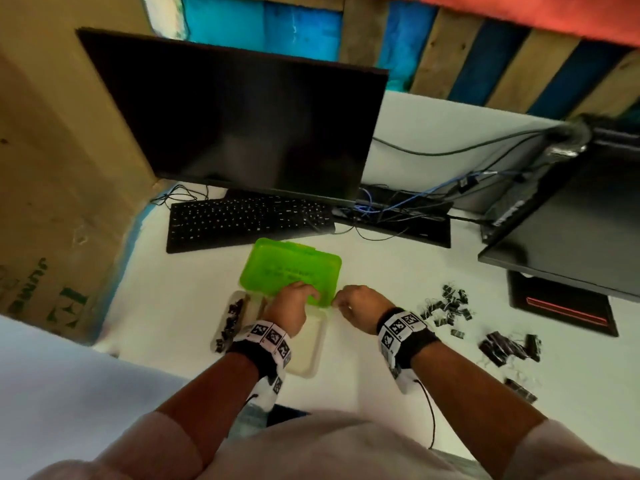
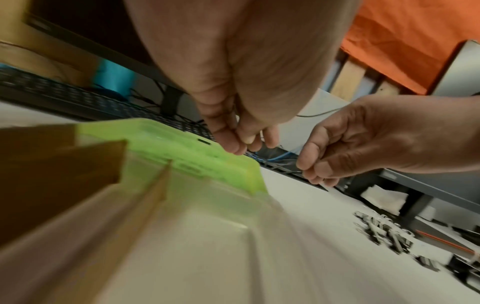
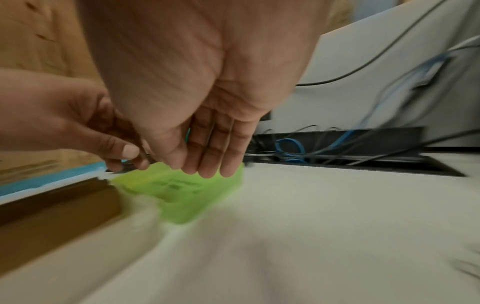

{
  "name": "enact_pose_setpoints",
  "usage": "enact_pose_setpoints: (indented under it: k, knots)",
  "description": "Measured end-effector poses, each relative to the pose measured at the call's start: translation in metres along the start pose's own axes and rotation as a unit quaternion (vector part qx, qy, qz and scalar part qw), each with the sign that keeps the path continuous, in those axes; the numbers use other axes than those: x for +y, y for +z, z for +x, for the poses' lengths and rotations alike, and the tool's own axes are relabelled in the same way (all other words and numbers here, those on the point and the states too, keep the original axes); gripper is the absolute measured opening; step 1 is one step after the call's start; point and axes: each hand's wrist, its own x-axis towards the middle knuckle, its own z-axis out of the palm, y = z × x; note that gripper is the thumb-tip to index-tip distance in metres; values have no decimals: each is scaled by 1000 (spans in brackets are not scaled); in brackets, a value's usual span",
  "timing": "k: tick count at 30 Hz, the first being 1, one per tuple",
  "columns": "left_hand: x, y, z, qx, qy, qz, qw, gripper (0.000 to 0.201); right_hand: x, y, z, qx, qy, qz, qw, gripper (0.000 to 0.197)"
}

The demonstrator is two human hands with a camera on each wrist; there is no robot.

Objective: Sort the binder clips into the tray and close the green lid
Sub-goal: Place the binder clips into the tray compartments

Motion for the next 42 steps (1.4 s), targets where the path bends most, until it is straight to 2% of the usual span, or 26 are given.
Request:
enact_pose_setpoints:
  k: [2, 4, 6, 8, 9, 11, 13, 15, 18, 20, 23, 26, 29, 32, 34, 36, 39, 42]
  knots:
    - [22, 16, 14, -27, 18, -4, 999, 52, 32, -6, -22, 4, 50, -10, 999, 31]
    - [42, 32, 24, -41, 32, -12, 999, 42, 63, -11, -44, 18, 107, -24, 994, 31]
    - [58, 48, 31, -41, 48, -28, 998, 29, 92, -16, -65, 51, 167, -41, 984, 28]
    - [72, 62, 38, -61, 52, -34, 996, 24, 119, -22, -81, 89, 218, -41, 971, 28]
    - [77, 68, 41, -76, 48, -32, 995, 24, 132, -25, -88, 102, 239, -35, 965, 33]
    - [85, 78, 49, -101, 33, -24, 994, 25, 155, -30, -97, 94, 270, -27, 958, 55]
    - [93, 87, 57, -129, 13, -12, 991, 30, 173, -33, -103, 55, 292, -27, 955, 81]
    - [100, 94, 65, -166, -12, -3, 986, 42, 188, -34, -104, 6, 306, -36, 951, 100]
    - [110, 107, 76, -217, -41, 7, 975, 67, 205, -33, -100, -67, 310, -27, 948, 118]
    - [115, 115, 83, -240, -43, 28, 969, 84, 213, -30, -94, -93, 296, -18, 950, 123]
    - [126, 125, 92, -263, -31, 49, 963, 103, 215, -24, -84, -95, 272, -8, 958, 117]
    - [134, 135, 97, -272, -8, 48, 961, 117, 207, -12, -76, -87, 260, -9, 962, 97]
    - [133, 144, 98, -279, 9, 49, 959, 124, 193, 5, -72, -39, 233, -15, 972, 75]
    - [128, 149, 95, -266, 21, 29, 963, 122, 177, 21, -64, -20, 189, -12, 982, 69]
    - [123, 149, 92, -234, 27, 0, 972, 110, 167, 27, -57, -5, 147, -17, 989, 65]
    - [117, 146, 88, -200, 29, -10, 979, 84, 157, 31, -54, -1, 121, -14, 993, 61]
    - [105, 135, 76, -155, 21, 2, 988, 46, 146, 34, -55, 5, 125, 30, 992, 53]
    - [92, 125, 63, -141, -8, 1, 990, 36, 137, 38, -59, 20, 104, 79, 991, 49]
